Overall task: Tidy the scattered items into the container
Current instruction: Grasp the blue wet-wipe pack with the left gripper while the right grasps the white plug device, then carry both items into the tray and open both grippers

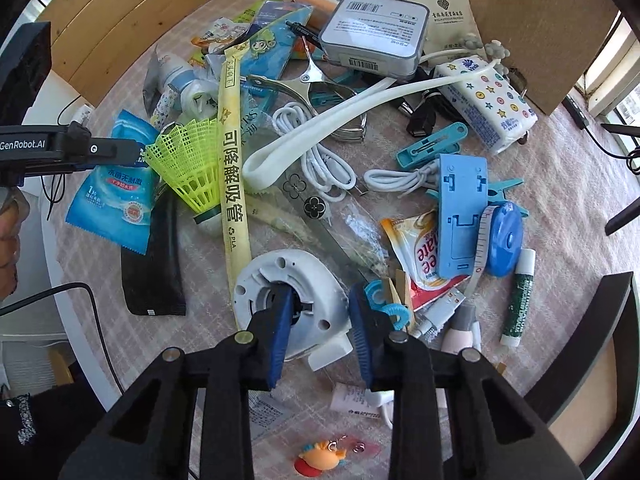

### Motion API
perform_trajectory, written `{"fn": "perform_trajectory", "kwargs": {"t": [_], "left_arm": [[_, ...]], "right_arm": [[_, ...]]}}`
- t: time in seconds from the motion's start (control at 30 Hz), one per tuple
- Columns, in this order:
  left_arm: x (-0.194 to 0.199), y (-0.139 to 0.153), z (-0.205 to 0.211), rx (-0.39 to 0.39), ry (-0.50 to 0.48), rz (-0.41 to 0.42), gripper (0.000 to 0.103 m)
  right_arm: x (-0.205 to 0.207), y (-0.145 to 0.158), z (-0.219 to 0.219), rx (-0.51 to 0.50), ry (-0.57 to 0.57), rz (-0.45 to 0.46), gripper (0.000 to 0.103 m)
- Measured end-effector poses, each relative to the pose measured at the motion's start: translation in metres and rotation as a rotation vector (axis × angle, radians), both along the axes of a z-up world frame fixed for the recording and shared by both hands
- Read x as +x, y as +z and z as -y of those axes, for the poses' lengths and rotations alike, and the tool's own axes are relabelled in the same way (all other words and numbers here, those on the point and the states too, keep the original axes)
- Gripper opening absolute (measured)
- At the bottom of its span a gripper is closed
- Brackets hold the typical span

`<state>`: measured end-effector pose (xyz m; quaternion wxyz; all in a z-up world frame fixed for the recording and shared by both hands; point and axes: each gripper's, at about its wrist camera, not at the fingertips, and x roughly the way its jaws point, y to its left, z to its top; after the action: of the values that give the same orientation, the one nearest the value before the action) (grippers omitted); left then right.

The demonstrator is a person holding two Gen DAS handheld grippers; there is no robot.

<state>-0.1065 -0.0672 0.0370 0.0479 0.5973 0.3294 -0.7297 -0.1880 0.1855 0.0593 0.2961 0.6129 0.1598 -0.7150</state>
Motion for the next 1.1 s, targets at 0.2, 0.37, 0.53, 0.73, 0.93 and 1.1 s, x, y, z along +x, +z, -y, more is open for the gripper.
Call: {"fn": "perform_trajectory", "kwargs": {"t": [0.2,0.37,0.53,0.73,0.93,1.1], "left_arm": [[0.017,0.007,0.008,-0.003,0.023,-0.039,0.009],[0.024,0.024,0.006,-0.032,-0.005,-0.089,0.007],[0.023,0.027,-0.002,-0.069,-0.057,-0.11,0.007],[0.027,0.028,-0.008,-0.039,-0.06,-0.135,0.006],[0.031,0.057,-0.011,-0.033,-0.075,-0.19,0.006],[0.023,0.082,-0.041,-0.029,-0.151,-0.239,0.006]], "right_arm": [[-0.001,0.01,-0.01,-0.056,-0.079,-0.017,0.021],[0.0,0.019,-0.022,-0.109,-0.141,-0.03,0.02],[0.018,0.027,-0.03,-0.144,-0.178,-0.049,0.02],[0.025,0.036,-0.045,-0.169,-0.216,-0.064,0.02],[0.037,0.053,-0.059,-0.235,-0.278,-0.104,0.02],[0.037,0.065,-0.079,-0.283,-0.357,-0.153,0.02]]}}
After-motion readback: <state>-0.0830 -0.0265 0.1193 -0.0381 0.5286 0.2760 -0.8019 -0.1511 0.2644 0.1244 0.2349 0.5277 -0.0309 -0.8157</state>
